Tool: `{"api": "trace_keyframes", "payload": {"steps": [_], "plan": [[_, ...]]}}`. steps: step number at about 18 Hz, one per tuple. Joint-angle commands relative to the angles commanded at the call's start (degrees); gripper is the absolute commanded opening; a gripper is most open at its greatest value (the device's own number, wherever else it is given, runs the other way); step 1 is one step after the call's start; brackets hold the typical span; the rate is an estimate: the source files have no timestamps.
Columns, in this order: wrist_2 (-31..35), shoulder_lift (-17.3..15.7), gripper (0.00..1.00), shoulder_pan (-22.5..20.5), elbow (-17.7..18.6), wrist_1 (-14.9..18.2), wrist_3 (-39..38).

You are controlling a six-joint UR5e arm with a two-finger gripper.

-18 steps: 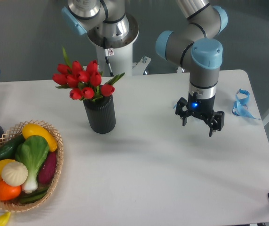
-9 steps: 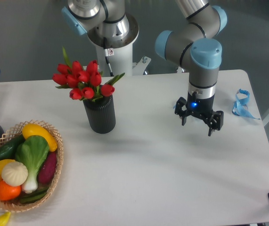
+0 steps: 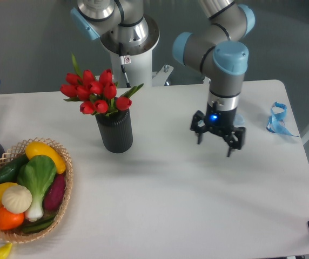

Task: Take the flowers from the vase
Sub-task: 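Move the open gripper over the red tulips in the black vase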

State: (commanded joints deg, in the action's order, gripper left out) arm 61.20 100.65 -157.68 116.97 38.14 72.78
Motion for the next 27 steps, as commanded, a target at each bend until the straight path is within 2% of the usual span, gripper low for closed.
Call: {"api": "trace_keyframes", "payload": {"steps": [5, 10, 13, 17, 22, 27], "plan": [[-10.82, -7.20, 1.00, -0.44, 3.17, 0.44, -0.09], [-16.89, -17.22, 1.00, -1.23, 8.00, 0.88, -2.47], [-18.05, -22.75, 1.00, -1.40, 12.56, 1.58, -2.47], [-18.05, -29.53, 1.00, -2.37, 16.70, 4.82, -2.47], [-17.70, -34.81, 1.00, -2.28, 17.85, 12.56, -2.47], [-17.61, -36.48, 1.00, -1.85, 20.48, 12.92, -2.47]]}}
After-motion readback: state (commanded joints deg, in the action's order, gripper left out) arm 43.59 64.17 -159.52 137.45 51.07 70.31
